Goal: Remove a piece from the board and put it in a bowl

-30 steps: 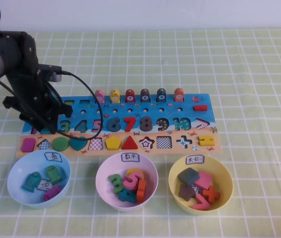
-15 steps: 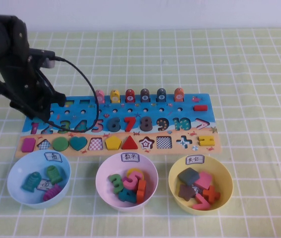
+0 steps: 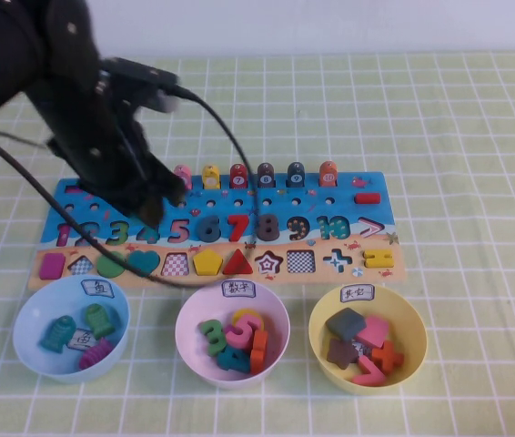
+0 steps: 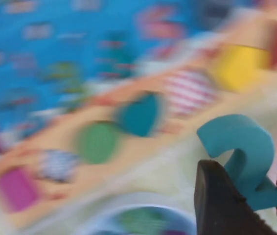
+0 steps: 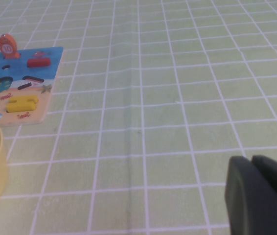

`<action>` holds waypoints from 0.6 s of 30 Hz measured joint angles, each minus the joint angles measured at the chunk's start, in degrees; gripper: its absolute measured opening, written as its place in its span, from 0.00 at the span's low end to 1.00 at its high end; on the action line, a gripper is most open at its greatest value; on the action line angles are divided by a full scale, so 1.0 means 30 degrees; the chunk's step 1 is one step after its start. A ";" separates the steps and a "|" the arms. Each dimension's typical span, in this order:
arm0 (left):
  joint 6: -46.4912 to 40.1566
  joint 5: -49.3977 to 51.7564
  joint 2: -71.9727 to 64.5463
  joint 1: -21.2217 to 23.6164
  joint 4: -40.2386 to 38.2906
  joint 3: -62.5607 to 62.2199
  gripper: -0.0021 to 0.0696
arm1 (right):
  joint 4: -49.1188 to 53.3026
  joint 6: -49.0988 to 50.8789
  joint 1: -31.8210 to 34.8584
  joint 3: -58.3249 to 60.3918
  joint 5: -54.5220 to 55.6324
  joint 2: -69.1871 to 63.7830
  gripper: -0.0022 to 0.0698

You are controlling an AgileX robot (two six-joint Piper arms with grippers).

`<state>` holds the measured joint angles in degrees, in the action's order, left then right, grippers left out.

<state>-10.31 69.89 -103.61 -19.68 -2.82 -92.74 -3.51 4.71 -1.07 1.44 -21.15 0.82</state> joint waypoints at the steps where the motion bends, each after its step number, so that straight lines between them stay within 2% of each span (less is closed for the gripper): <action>1: -0.0036 0.0000 0.0329 -0.0691 -0.0120 0.0417 0.32 | 0.0000 0.0000 0.0000 0.0000 0.0000 0.0000 0.01; 7: -0.0244 0.0035 0.1175 -0.5362 -0.0282 0.1948 0.32 | 0.0000 0.0000 0.0000 0.0000 0.0000 0.0000 0.01; 12: -0.0411 -0.0484 0.1081 -0.8635 0.0127 0.2602 0.32 | 0.0000 0.0000 0.0000 0.0000 0.0000 0.0000 0.01; 15: -0.0452 -0.0819 0.0727 -0.9317 0.0388 0.2799 0.32 | 0.0000 0.0000 0.0000 0.0000 0.0000 0.0000 0.01; 18: -0.0353 -0.0934 0.0341 -0.9279 0.1107 0.2799 0.32 | 0.0000 0.0000 0.0000 0.0000 0.0000 0.0000 0.01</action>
<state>-11.37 67.09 -102.59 -47.52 0.50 -84.35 -3.51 4.71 -1.07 1.44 -21.15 0.82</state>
